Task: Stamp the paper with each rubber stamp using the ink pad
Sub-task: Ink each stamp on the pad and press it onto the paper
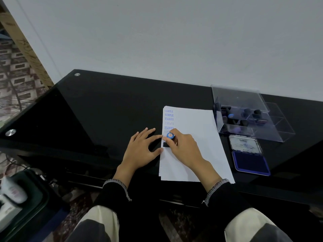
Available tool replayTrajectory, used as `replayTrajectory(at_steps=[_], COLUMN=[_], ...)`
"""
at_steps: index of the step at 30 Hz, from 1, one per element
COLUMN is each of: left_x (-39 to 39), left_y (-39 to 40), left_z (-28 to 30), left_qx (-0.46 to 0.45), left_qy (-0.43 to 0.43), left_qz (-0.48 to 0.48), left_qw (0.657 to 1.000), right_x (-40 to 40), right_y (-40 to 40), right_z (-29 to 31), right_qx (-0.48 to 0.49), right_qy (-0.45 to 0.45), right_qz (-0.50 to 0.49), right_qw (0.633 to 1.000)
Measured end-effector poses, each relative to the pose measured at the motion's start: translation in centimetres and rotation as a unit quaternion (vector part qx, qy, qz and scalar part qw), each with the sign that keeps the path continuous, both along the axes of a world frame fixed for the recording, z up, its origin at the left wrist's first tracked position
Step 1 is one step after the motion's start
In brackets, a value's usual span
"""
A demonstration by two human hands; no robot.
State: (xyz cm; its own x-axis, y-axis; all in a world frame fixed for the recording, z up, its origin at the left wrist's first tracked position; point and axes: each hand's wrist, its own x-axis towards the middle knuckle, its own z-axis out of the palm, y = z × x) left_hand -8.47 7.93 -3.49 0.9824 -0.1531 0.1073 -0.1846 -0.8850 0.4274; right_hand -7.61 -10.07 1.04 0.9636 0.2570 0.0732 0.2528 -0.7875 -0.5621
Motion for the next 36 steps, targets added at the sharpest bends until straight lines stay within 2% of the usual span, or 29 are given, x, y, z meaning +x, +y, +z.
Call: replayTrajectory(at_steps=[10,17,36], left_x=[0.0,0.0,0.1], left_y=[0.0,0.1,0.1], left_z=[-0.1,-0.2,-0.6], left_qx=[0.006,0.007,0.004], left_qy=[0.004,0.003,-0.007], left_qz=[0.003,0.002,0.003], left_qw=[1.000,1.000,1.000], right_x=[-0.7,0.0,-0.5], right_y=[0.1,0.1,0.1], right_z=[-0.5,-0.1,-0.5], right_qx=[0.021,-0.013,-0.017], right_qy=[-0.011,-0.022,-0.026], right_qz=[-0.007,-0.016,-0.012], right_qw=[1.000,1.000,0.999])
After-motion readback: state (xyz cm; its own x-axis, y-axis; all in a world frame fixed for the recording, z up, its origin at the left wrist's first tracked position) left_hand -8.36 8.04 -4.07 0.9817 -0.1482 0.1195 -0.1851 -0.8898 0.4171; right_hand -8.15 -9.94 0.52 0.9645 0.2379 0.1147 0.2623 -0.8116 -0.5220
